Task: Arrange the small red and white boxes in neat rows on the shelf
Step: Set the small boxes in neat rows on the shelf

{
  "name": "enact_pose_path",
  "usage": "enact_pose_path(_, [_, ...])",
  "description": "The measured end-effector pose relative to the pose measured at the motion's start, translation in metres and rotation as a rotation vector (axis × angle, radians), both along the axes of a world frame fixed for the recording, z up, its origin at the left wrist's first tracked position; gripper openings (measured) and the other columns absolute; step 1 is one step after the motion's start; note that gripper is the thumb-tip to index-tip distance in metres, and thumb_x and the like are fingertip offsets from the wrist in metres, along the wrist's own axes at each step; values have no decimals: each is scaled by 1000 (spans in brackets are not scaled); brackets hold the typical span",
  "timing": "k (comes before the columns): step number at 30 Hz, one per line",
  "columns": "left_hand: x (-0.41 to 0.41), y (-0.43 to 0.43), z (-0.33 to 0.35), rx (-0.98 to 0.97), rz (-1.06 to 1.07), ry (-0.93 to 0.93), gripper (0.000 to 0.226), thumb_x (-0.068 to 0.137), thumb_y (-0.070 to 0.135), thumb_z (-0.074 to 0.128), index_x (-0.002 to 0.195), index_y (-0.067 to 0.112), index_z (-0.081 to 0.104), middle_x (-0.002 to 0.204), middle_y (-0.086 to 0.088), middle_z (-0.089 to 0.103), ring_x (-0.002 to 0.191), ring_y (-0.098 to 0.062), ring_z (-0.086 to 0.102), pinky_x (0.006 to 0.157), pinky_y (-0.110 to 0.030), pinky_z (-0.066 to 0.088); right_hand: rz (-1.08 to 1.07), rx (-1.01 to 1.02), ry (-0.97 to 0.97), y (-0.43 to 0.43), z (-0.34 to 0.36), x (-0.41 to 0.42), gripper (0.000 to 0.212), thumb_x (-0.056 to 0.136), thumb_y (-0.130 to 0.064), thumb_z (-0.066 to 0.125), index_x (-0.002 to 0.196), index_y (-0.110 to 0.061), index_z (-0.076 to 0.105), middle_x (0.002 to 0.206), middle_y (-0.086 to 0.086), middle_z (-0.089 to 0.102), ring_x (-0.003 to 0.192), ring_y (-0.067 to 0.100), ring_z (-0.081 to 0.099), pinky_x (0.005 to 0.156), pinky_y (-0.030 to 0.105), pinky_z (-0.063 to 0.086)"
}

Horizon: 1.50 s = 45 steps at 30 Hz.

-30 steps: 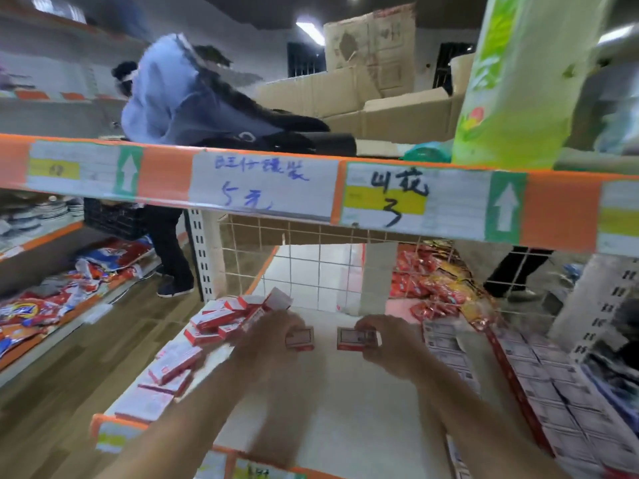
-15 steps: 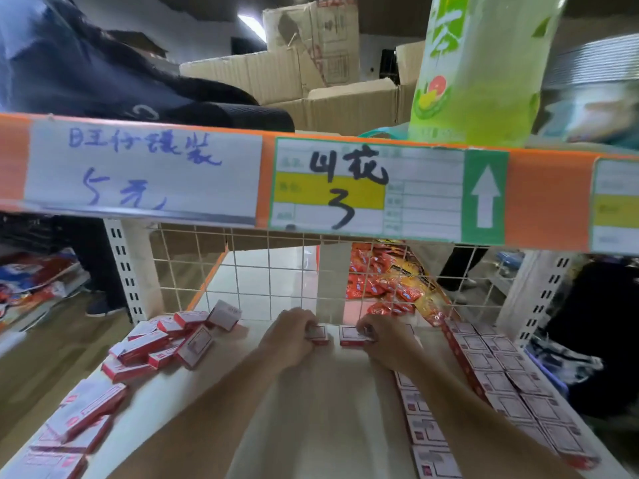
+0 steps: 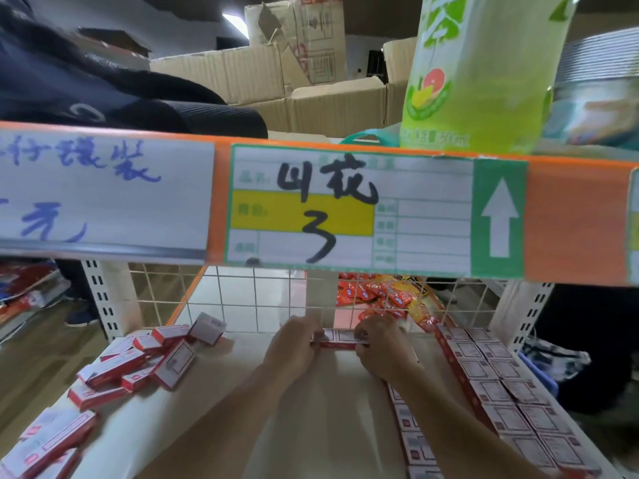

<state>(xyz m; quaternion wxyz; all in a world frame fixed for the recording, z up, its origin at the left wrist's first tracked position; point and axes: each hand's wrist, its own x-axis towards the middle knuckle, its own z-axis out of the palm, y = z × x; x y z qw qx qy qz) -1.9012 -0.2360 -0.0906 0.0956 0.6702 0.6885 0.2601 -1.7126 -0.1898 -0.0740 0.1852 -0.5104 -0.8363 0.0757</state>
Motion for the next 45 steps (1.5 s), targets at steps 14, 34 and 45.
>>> enact_pose_path(14, [1,-30,19,40,36,93,43,80,15,60,121,28,56,119,7,55,116,-15,46,87,-35,46,28,88,25,-11,4,-16,30,82,-22,58,112,-20,63,119,-1,61,118,21,47,93,32,41])
enact_pose_path(34, [-164,-263,47,-86,684,212,29,82,44,59,108,31,58,106,10,57,106,-16,49,77,-33,48,689,51,70,-108,11,-215,46,79,-28,75,121,-28,57,120,-2,58,104,18,63,72,23,59])
enact_pose_path(45, [-185,-267,38,-254,710,70,29,72,49,60,90,26,57,95,4,50,95,-17,50,70,-33,47,711,42,37,-100,-7,-234,46,79,-30,69,123,-35,56,131,-16,55,120,12,51,89,33,52])
